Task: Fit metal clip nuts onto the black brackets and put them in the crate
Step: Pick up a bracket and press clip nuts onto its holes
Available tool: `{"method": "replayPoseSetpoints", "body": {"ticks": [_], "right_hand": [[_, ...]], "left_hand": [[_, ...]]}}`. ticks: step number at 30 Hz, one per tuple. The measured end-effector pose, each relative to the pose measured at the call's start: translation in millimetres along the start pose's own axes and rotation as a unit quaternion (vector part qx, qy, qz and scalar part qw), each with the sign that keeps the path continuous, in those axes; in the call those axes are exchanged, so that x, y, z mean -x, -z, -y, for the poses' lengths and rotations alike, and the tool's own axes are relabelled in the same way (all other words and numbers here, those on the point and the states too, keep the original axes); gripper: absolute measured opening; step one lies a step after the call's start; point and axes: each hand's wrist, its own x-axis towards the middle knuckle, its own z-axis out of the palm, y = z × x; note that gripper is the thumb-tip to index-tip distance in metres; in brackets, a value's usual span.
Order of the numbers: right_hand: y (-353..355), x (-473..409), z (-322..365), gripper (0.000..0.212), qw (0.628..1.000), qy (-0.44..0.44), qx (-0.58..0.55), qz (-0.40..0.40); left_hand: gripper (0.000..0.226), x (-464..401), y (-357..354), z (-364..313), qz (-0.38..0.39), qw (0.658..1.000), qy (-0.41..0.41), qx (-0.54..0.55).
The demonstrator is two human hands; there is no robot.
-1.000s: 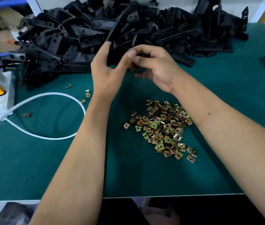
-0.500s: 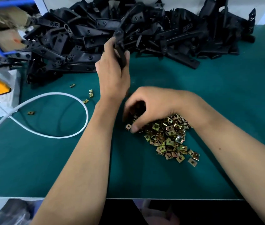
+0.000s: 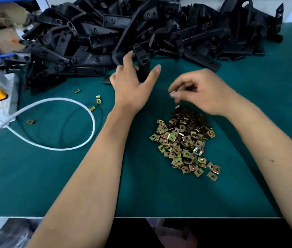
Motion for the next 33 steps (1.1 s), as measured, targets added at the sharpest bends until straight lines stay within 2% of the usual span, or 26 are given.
{"method": "replayPoseSetpoints", "body": {"ticks": [3,5,8,11,17,21,27,33], "right_hand": [[4.9,6.4,-15.9,0.007,0.997,-0.021,-0.043,-0.061],[3.6,7.5,-21.4,0.008,0.994,-0.03,-0.054,-0.09],[1.2,7.4,-25.9,0.012,0.992,-0.027,-0.043,-0.111],[-2.1,6.5,-30.0,0.014,0.99,-0.054,-0.061,-0.115],[-6.6,5.8,-28.0,0.013,0.964,-0.061,-0.219,-0.136],[-8.2,5.5,-25.9,0.025,0.956,-0.072,-0.264,-0.109],[-5.6,7.4,-25.9,0.017,0.954,-0.072,-0.272,-0.105],[-8.2,7.0,-24.5,0.02,0.961,-0.057,-0.257,-0.081]], "left_hand": [[0.092,3.6,-9.1,-4.3,0.044,0.997,-0.018,-0.053],[0.106,6.9,-13.3,-5.2,0.084,0.993,-0.034,-0.078],[0.119,10.9,-11.5,-4.7,0.115,0.99,-0.06,-0.059],[0.098,14.8,-8.7,-7.1,0.121,0.988,-0.08,-0.049],[0.048,16.1,-11.2,-11.0,0.066,0.987,-0.136,-0.053],[0.025,18.4,-14.3,-14.6,0.059,0.987,-0.149,-0.031],[0.021,20.4,-17.6,-16.9,0.063,0.987,-0.151,0.006],[0.017,20.9,-18.8,-17.8,0.068,0.988,-0.141,0.009]]}}
